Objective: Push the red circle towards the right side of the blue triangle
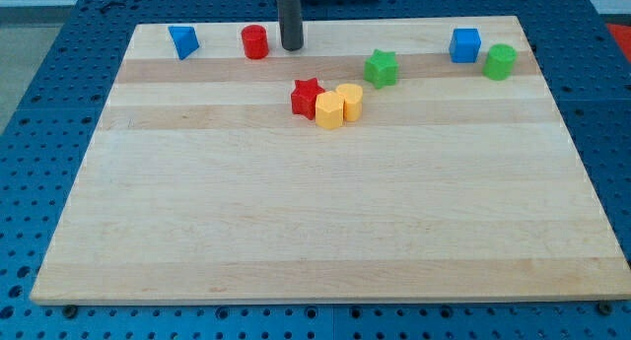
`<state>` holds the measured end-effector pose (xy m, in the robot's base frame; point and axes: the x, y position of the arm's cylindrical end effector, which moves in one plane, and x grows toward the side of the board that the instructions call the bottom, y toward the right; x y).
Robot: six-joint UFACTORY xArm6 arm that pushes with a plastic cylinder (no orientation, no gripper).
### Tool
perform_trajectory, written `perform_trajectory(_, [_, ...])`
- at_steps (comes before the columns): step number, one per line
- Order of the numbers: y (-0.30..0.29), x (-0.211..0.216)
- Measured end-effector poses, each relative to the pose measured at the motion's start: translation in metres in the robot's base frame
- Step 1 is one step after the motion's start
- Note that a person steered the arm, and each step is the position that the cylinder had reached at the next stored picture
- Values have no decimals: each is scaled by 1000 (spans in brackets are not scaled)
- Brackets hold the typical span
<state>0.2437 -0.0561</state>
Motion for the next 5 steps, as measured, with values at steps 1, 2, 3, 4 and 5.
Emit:
perform_trajectory(1, [-9,0])
perform_trajectory(2, [-27,0])
perform_trajectory(3, [-47,0])
perform_trajectory(4, [-59,0])
perform_trajectory(5, [-71,0])
